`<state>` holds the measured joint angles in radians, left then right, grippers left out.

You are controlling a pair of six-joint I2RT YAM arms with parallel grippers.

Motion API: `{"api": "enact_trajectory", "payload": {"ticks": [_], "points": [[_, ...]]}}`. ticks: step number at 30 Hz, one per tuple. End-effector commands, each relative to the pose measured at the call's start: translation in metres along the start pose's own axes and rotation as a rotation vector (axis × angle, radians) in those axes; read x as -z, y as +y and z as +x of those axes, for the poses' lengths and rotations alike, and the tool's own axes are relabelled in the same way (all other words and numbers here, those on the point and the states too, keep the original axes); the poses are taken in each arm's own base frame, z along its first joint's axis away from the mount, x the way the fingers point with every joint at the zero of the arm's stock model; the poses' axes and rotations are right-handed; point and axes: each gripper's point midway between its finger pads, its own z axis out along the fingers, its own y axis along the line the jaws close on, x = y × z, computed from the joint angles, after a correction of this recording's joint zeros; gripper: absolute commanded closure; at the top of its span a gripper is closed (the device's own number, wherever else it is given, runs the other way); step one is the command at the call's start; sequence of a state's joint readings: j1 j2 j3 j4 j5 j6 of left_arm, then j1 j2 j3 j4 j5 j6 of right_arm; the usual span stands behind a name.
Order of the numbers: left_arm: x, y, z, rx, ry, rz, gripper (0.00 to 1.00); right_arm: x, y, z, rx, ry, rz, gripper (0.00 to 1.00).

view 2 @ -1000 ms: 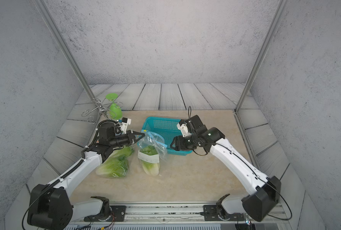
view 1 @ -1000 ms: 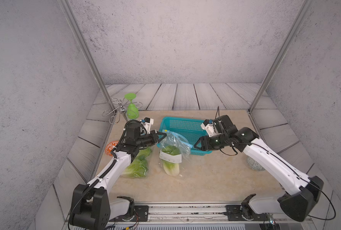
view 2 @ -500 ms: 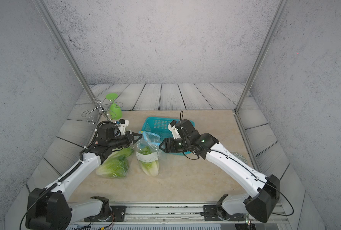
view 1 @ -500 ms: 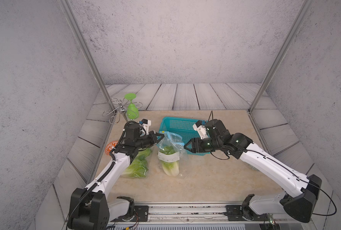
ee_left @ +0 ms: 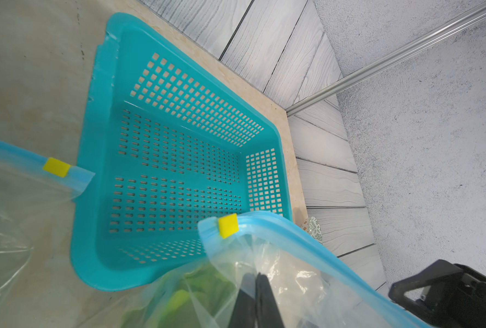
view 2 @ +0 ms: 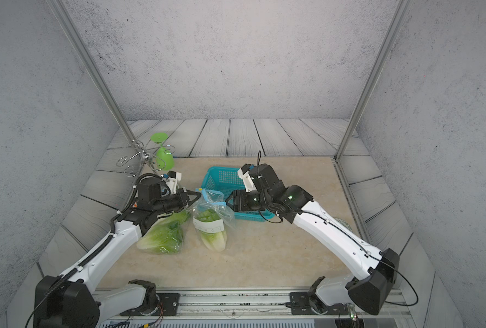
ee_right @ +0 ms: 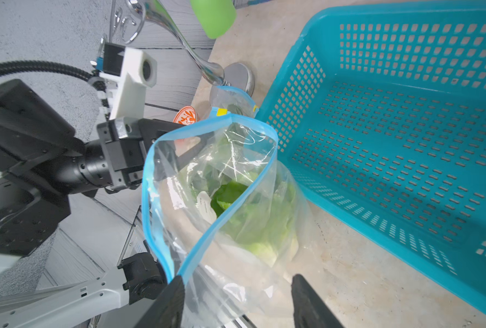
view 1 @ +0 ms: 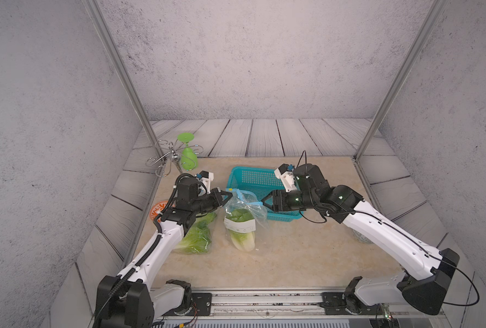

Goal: Put the chinese cabbages into a zipper bag and zip it
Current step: Adjust the zipper food storage bag at the center of the board.

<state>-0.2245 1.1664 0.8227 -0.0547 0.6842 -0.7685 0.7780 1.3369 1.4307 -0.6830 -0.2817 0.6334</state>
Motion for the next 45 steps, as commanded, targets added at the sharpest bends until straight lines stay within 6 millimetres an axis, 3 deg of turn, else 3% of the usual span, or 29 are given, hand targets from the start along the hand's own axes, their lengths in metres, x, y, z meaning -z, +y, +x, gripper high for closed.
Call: {"api": "enact_trajectory", "payload": {"ticks": [1,6,12,17,22,24,26,31,36,40,45], "points": [[0.0,-0.001,-0.005,0.001,-0.013,0.012,1.0,0.017,0.008,0.009,0.01,0.016,-0.032,0.38],[0.0,0.0,-0.004,0.001,-0.01,0.006,1.0,-0.007,0.012,0.019,-0.006,0.06,-0.066,0.38],[0.0,0.0,-0.003,0.003,-0.007,0.009,1.0,-0.025,0.009,0.003,0.035,0.013,-0.044,0.48],[0.007,-0.013,-0.003,-0.024,-0.002,0.04,1.0,-0.022,0.011,-0.026,0.111,-0.056,-0.013,0.8],[0.036,-0.015,-0.005,-0.095,-0.016,-0.032,0.93,0.016,-0.019,-0.029,0.168,-0.071,0.044,0.98],[0.048,-0.022,-0.011,-0.124,-0.038,-0.02,0.81,0.028,-0.03,-0.024,0.146,-0.046,-0.001,0.99],[0.052,-0.034,-0.015,-0.148,-0.041,0.019,0.75,0.03,-0.037,-0.015,0.129,0.003,-0.034,1.0],[0.054,-0.055,-0.023,-0.2,-0.057,0.137,0.62,0.024,-0.034,0.002,0.129,0.08,-0.092,1.0],[0.035,-0.023,-0.02,-0.19,-0.087,0.141,0.46,0.023,-0.038,0.0,0.097,0.073,-0.143,1.0],[0.023,-0.009,-0.025,-0.128,-0.156,0.183,0.41,0.02,-0.04,-0.002,0.088,0.077,-0.168,0.99],[0.0,0.002,-0.02,-0.073,-0.064,0.179,0.41,0.018,-0.04,-0.005,0.093,0.071,-0.181,0.99]]}}
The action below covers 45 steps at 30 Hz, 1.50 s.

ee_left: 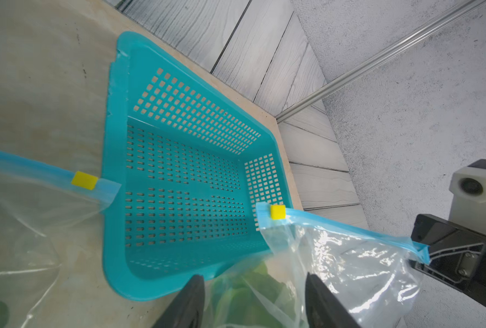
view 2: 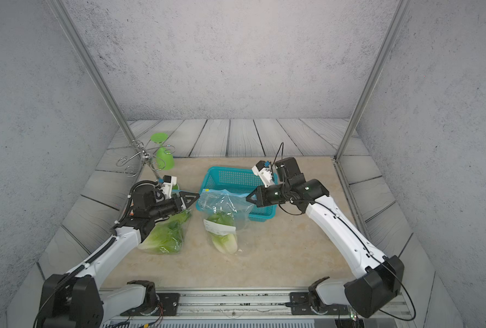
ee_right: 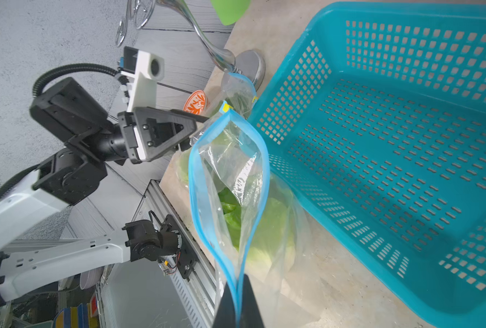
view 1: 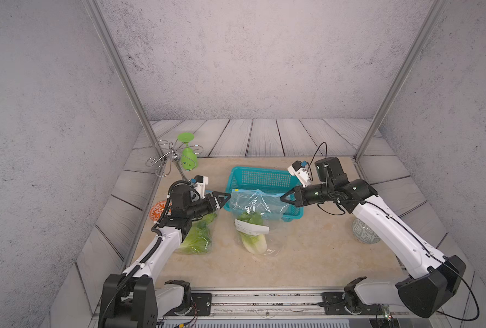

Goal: Put the chinese cabbages into a zipper bag and zip it
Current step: Adjust the zipper food storage bag at the center of the board.

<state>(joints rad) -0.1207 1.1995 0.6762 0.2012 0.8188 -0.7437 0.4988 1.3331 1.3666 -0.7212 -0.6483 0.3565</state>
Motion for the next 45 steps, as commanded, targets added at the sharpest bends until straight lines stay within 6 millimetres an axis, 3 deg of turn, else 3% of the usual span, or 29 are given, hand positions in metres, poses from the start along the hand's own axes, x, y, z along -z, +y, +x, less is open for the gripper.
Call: {"api": "enact_trajectory", "payload": {"ticks": [1,4,10,15,18,24,29,37,42,45], "points": [[-0.008,-0.024,-0.018,-0.017,-0.019,0.099,0.41,-0.001,0.006,-0.001,0.028,0.001,-0.043,0.99],[-0.014,-0.03,-0.021,-0.004,-0.026,0.138,0.44,-0.002,0.005,-0.001,0.025,0.002,-0.045,1.0],[-0.014,-0.039,-0.02,-0.002,-0.016,0.18,0.62,-0.003,0.0,0.0,0.013,-0.004,-0.036,1.0],[-0.022,-0.038,-0.009,0.007,0.026,0.19,0.69,-0.001,-0.001,-0.004,0.008,-0.017,-0.034,1.0],[-0.023,-0.028,0.0,0.031,0.047,0.163,0.67,0.0,0.0,-0.004,0.005,-0.02,-0.036,1.0],[-0.015,0.003,0.001,0.066,0.027,0.004,0.48,-0.002,-0.001,-0.002,-0.003,-0.013,-0.043,1.0],[-0.035,-0.017,0.009,0.116,0.059,0.127,0.47,-0.002,0.001,-0.006,-0.001,-0.02,-0.048,1.0],[-0.026,-0.033,0.001,0.119,0.026,0.179,0.74,-0.003,-0.002,-0.005,-0.009,-0.021,-0.043,1.0],[-0.009,-0.027,-0.006,0.087,-0.015,0.126,0.88,-0.001,-0.007,-0.007,-0.025,-0.034,-0.029,1.0],[0.009,-0.027,-0.019,0.057,-0.062,0.105,0.95,0.013,-0.016,-0.012,-0.066,-0.067,-0.013,1.0]]}}
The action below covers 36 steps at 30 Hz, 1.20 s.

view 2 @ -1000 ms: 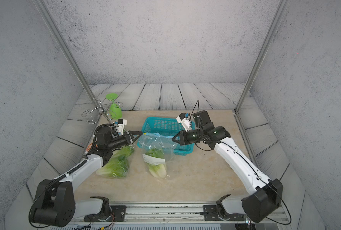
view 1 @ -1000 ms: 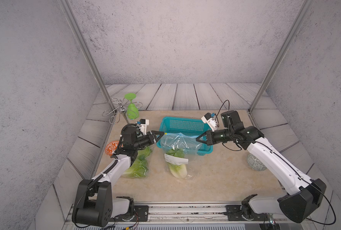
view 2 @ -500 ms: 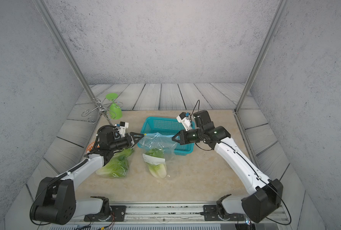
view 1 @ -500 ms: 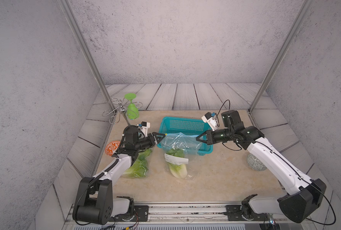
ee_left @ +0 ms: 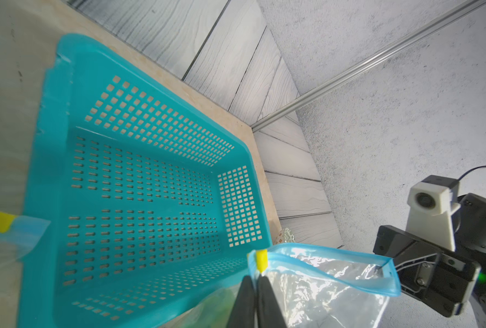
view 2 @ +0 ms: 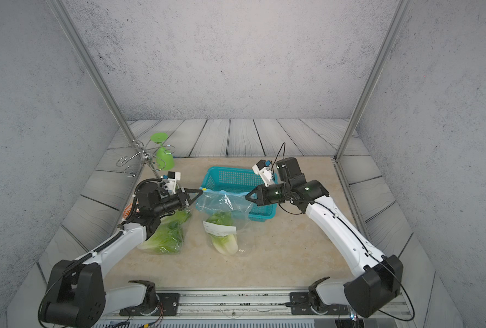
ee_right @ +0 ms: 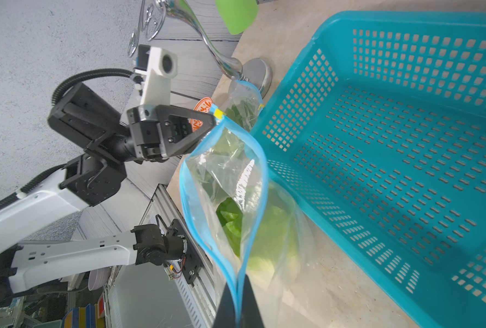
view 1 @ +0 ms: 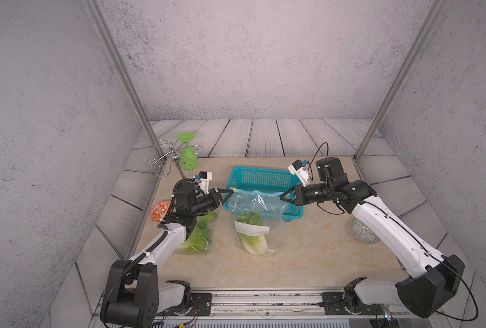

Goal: Put the chinese cabbages into a zipper bag and zip it
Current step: Adjust the zipper food storage bag at the center of the board, then zip the zipper on the zipper food storage bag.

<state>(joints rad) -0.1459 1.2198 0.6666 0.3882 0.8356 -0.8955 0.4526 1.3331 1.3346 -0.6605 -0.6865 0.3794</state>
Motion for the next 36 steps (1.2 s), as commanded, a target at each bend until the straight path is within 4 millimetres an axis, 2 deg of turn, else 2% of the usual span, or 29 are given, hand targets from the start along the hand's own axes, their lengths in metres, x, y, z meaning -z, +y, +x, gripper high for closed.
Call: {"api": "enact_trajectory", "payload": {"ticks": [1,3,7,9,14,20,21,23,24,26,28,29,31,33,34,36], "points": [[0.023,-0.005,-0.015,0.005,-0.047,-0.007,0.96,0.019,-0.006,-0.007,-0.05,-0.055,-0.016,1.0],[0.035,-0.01,-0.026,-0.024,-0.089,-0.007,1.0,0.026,-0.003,-0.009,-0.047,-0.09,-0.048,1.0],[0.029,-0.033,-0.026,-0.06,-0.053,0.079,1.0,0.016,0.009,-0.006,-0.099,-0.05,-0.178,1.0],[0.029,-0.04,-0.024,-0.088,-0.049,0.107,1.0,0.017,0.015,-0.01,-0.102,-0.062,-0.218,1.0],[0.031,-0.044,-0.017,-0.152,-0.009,0.11,1.0,0.021,0.012,-0.009,-0.076,-0.062,-0.167,1.0],[0.031,-0.056,-0.023,-0.194,-0.025,0.166,1.0,0.022,0.008,-0.005,-0.069,-0.06,-0.141,1.0],[0.031,-0.059,-0.022,-0.208,-0.02,0.174,1.0,0.024,0.005,-0.006,-0.057,-0.066,-0.113,0.94],[0.031,-0.062,-0.022,-0.233,-0.013,0.182,1.0,0.036,-0.007,-0.01,0.008,-0.079,0.038,0.63],[0.031,-0.064,-0.021,-0.248,-0.008,0.186,1.0,0.048,-0.018,-0.017,0.056,-0.093,0.161,0.55],[0.028,-0.067,-0.016,-0.277,0.01,0.194,1.0,0.07,-0.032,-0.035,0.148,-0.125,0.353,0.47],[0.023,-0.075,-0.009,-0.33,0.03,0.211,1.0,0.077,-0.034,-0.051,0.204,-0.136,0.417,0.43],[0.021,-0.081,-0.006,-0.358,0.042,0.226,1.0,0.071,-0.028,-0.055,0.22,-0.122,0.391,0.43],[0.017,-0.095,0.002,-0.415,0.077,0.251,1.0,0.046,0.004,-0.059,0.275,-0.063,0.263,0.41],[0.014,-0.106,0.011,-0.462,0.12,0.268,1.0,0.016,0.044,-0.054,0.35,0.024,0.113,0.4],[0.013,-0.112,0.016,-0.485,0.145,0.275,1.0,0.001,0.058,-0.049,0.392,0.083,0.073,0.39],[0.013,-0.119,0.023,-0.514,0.174,0.283,1.0,-0.017,0.075,-0.041,0.443,0.174,0.033,0.39]]}}
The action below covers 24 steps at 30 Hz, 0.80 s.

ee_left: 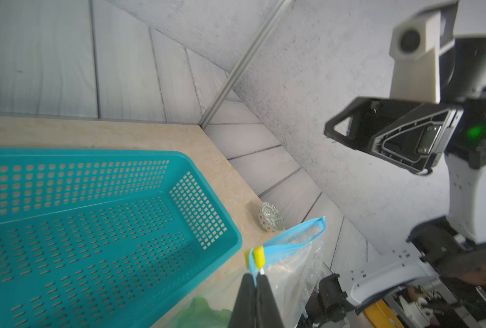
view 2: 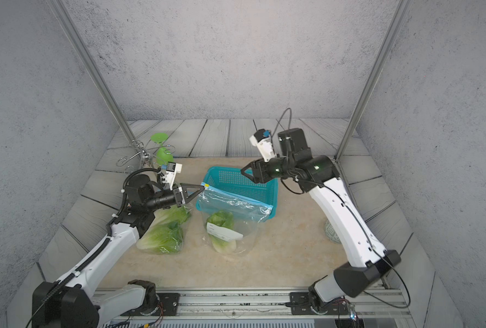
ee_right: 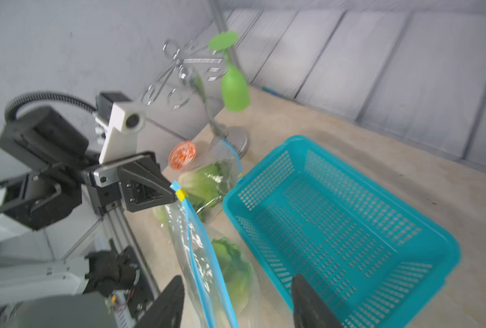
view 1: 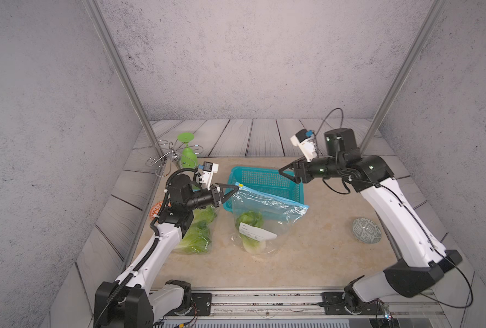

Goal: Put the chinese cabbages into a zipper bag and zip it
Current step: Zip the zipper on the zipper food storage bag.

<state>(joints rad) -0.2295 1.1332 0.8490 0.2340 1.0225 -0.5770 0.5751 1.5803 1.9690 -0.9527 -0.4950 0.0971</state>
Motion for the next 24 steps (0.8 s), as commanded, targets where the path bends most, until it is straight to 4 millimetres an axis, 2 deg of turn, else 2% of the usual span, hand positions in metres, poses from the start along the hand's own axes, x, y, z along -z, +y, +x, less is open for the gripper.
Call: {"api": "enact_trajectory", "payload": {"ticks": [1,5,9,10,19,24], "points": [[-0.002,-0.023,0.003,-0.102,0.055,0.048,1.0,-0.037,0.03,0.035,0.061,0.236,-0.133,0.39],[-0.004,-0.027,0.005,-0.107,0.061,0.073,1.0,-0.055,0.054,0.036,0.071,0.277,-0.237,0.41],[-0.007,-0.029,0.005,-0.11,0.066,0.087,1.0,-0.064,0.063,0.033,0.053,0.257,-0.291,0.53],[-0.007,-0.029,0.005,-0.108,0.068,0.089,1.0,-0.066,0.064,0.032,0.047,0.253,-0.298,0.56],[-0.008,-0.031,0.01,-0.107,0.076,0.105,1.0,-0.087,0.05,0.035,0.004,0.285,-0.265,0.63],[-0.009,-0.031,0.009,-0.108,0.074,0.106,1.0,-0.093,0.051,0.033,-0.009,0.283,-0.287,0.7]]}}
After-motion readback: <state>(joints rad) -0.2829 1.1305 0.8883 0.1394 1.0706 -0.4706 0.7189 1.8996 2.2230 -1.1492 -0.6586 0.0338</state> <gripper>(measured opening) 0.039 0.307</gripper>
